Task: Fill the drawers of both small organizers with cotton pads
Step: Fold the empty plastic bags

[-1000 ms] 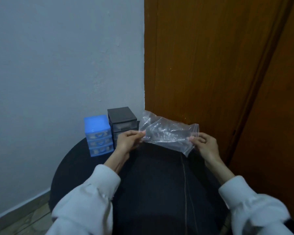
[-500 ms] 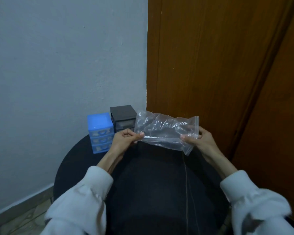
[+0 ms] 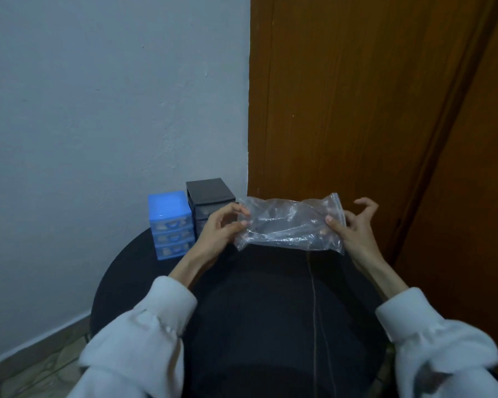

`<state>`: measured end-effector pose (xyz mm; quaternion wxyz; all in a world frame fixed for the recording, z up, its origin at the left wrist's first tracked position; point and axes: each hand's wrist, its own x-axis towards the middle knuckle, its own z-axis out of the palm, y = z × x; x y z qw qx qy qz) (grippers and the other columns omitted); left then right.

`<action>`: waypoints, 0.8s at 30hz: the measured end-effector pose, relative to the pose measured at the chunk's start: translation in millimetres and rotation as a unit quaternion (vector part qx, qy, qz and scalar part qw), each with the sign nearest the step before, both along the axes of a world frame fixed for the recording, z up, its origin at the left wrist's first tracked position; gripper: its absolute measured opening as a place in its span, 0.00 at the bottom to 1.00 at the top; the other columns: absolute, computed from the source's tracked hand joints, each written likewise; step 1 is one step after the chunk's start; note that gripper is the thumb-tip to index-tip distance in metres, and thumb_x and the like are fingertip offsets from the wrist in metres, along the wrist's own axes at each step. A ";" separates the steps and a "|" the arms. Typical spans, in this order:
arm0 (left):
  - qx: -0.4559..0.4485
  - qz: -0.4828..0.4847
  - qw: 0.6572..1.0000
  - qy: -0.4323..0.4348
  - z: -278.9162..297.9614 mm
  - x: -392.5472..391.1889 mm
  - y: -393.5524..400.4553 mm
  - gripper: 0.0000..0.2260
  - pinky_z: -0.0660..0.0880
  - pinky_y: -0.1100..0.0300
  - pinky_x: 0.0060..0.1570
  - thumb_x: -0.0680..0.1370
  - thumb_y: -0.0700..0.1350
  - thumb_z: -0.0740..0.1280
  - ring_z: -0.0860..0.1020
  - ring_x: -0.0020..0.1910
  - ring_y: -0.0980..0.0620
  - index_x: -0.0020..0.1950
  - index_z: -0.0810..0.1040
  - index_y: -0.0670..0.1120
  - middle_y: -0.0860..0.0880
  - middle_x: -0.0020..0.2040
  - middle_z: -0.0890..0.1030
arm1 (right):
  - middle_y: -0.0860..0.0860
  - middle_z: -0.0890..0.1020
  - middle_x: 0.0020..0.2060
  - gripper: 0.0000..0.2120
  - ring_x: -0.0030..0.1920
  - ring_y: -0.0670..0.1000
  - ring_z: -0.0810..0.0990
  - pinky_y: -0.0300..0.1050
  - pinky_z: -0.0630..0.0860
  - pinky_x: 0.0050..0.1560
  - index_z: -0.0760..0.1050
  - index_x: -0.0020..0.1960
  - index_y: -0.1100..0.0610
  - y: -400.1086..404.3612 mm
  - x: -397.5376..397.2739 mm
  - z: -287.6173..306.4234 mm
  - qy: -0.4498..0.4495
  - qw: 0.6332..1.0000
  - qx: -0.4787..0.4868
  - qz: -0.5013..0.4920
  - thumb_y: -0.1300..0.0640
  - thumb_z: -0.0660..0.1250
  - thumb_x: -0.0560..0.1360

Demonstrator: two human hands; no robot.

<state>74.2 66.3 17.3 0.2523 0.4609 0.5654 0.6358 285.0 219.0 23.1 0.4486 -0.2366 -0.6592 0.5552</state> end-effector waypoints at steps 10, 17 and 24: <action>-0.111 0.042 0.983 0.143 -16.5 -0.1 30.7 0.23 0.76 0.70 0.38 0.77 0.34 0.62 0.75 0.50 0.61 0.70 0.67 0.51 0.50 0.67 0.69 | 0.47 0.65 0.70 0.30 0.70 0.45 0.60 0.49 0.61 0.68 0.66 0.68 0.49 19.9 39.9 -8.1 -0.238 0.963 0.038 0.116 0.64 0.70 0.70; -0.111 0.013 0.988 0.110 -26.1 2.7 79.1 0.27 0.78 0.66 0.40 0.78 0.37 0.62 0.78 0.48 0.57 0.75 0.60 0.52 0.50 0.69 0.67 | 0.49 0.64 0.72 0.31 0.73 0.49 0.59 0.45 0.60 0.67 0.64 0.71 0.53 42.2 48.0 -28.7 -0.217 0.976 0.010 0.013 0.66 0.69 0.71; -0.211 0.044 0.940 0.264 -60.8 -4.5 148.4 0.18 0.59 0.49 0.72 0.82 0.44 0.55 0.62 0.73 0.47 0.73 0.64 0.46 0.46 0.74 0.63 | 0.55 0.65 0.72 0.26 0.65 0.53 0.71 0.44 0.77 0.51 0.62 0.73 0.54 80.0 12.4 -55.4 -0.064 0.975 -0.163 -0.134 0.61 0.64 0.77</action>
